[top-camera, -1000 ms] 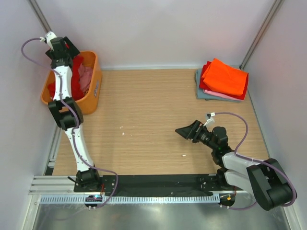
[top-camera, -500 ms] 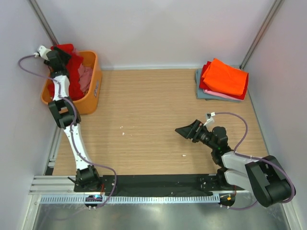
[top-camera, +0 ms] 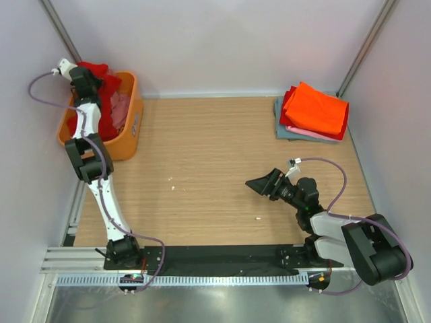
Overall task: Fold and stack the t-shirts
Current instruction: Grab the tshirt from the pile, then move the tshirt to the center of the board
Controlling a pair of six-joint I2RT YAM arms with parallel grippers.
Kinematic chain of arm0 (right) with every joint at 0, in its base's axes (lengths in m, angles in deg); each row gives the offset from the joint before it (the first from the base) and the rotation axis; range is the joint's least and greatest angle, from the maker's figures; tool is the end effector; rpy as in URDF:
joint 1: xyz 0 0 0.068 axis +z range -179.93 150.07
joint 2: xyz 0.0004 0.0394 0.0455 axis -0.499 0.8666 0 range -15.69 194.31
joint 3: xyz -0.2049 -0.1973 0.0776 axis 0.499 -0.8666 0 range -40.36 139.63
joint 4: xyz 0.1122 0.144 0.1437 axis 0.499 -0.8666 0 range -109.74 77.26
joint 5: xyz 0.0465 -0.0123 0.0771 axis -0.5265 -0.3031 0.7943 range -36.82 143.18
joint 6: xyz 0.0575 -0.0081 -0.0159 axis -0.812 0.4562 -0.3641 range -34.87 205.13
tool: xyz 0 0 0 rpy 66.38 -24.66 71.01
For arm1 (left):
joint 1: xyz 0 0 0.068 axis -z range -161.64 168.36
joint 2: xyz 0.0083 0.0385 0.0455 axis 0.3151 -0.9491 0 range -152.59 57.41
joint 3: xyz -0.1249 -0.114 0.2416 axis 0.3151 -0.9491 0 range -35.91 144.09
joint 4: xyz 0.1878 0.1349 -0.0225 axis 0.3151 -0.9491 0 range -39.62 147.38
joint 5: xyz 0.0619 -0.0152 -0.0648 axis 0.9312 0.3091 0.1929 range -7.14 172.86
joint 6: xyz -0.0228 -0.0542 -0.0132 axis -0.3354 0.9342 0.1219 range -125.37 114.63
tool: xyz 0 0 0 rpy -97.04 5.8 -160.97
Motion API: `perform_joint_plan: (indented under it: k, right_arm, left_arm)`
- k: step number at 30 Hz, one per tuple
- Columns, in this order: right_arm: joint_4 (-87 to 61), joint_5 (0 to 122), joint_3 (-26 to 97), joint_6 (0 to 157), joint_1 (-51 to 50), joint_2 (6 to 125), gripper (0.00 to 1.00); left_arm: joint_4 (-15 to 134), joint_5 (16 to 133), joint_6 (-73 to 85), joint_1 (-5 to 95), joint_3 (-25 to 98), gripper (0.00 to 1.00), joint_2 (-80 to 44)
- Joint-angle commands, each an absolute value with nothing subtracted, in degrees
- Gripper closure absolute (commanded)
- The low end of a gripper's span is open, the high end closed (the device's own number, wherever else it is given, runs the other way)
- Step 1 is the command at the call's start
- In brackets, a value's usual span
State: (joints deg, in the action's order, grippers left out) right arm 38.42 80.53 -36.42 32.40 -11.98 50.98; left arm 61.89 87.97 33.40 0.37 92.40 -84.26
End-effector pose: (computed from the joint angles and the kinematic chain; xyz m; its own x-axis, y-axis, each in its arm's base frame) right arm 0.1544 0.0717 0.1917 -0.6742 0.5246 -0.5199 -0.2732 0.4768 0.8355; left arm 0.5539 0.1841 0.2820 0.1309 -0.6131 -0.7791 -0.3968 0.6877 -0.6079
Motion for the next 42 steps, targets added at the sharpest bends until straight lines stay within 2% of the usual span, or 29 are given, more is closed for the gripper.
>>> perform_joint_plan:
  k: [1, 8, 12, 15, 21, 26, 30, 32, 33, 34, 36, 37, 38, 39, 41, 42]
  right_arm:
    - [42.63, 79.63, -35.97, 32.66, -11.48, 50.4, 0.0]
    - [42.54, 79.54, -36.32, 32.66, -11.12, 49.78, 0.0]
    - [42.46, 79.46, -36.5, 32.66, -11.12, 49.17, 0.0]
    - [42.1, 79.54, -36.59, 32.66, -11.03, 48.64, 0.0]
    - [41.75, 78.23, -38.52, 32.4, -10.95, 44.0, 0.0]
    - [36.84, 75.24, -40.19, 33.01, -10.86, 36.0, 0.0]
    - [31.48, 71.99, -41.95, 33.01, -10.95, 26.1, 0.01]
    - [21.59, 68.4, -41.08, 33.89, -10.95, 20.37, 0.0]
    - [14.75, 65.77, -37.67, 34.76, -10.86, 12.95, 0.0]
    - [-2.11, 59.39, -34.86, 36.25, -10.95, 9.39, 0.0]
    - [-21.08, 46.74, -23.27, 40.91, -10.95, 2.27, 0.0]
    - [-34.92, 35.45, -19.14, 41.62, -10.95, -2.64, 0.0]
    - [-44.46, 31.33, -10.83, 43.28, -10.95, -4.86, 0.0]
    - [-47.6, 27.55, -6.92, 43.03, -10.86, -4.88, 0.0]
    - [-50.08, 25.41, 1.27, 44.08, -10.95, -4.8, 0.0]
    - [-51.4, 24.97, 3.91, 44.0, -11.03, -3.49, 0.0]
  left_arm:
    - [67.31, 90.42, 28.57, 4.47, 89.44, 1.0, -67.07]
    - [65.22, 93.59, 24.0, 12.2, 83.71, 1.0, -50.36]
    - [59.59, 89.46, 23.91, 16.24, 89.58, 1.0, -46.22]
    - [53.0, 86.83, 23.63, 19.66, 99.24, 1.0, -45.08]
    - [53.59, 68.21, 32.16, 20.56, 106.28, 1.0, -41.83]
    - [63.41, 57.57, 37.5, 22.84, 98.49, 0.96, -35.94]
    - [62.58, 50.97, 41.66, 31.6, 99.96, 0.97, -37.95]
    - [53.73, 51.66, 37.55, 37.05, 101.2, 0.91, -39.27]
    - [50.56, 52.88, 36.48, 38.48, 100.07, 0.89, -39.53]
    - [47.83, 54.98, 35.69, 39.71, 98.06, 0.86, -39.28]
    - [42.02, 57.8, 34.28, 43.23, 88.52, 0.74, -37.79]
    - [37.47, 61.73, 33.32, 44.63, 85.24, 0.61, -37.34]
    - [34.9, 63.95, 31.13, 48.12, 79.72, 0.56, -37.69]
    - [31.92, 65.88, 29.63, 50.33, 78.36, 0.45, -38.74]
    - [17.88, 65.82, 24.8, 56.99, 80.01, 0.14, -46.95]
    - [12.09, 68.08, 20.6, 59.3, 84.63, 0.0, -50.31]
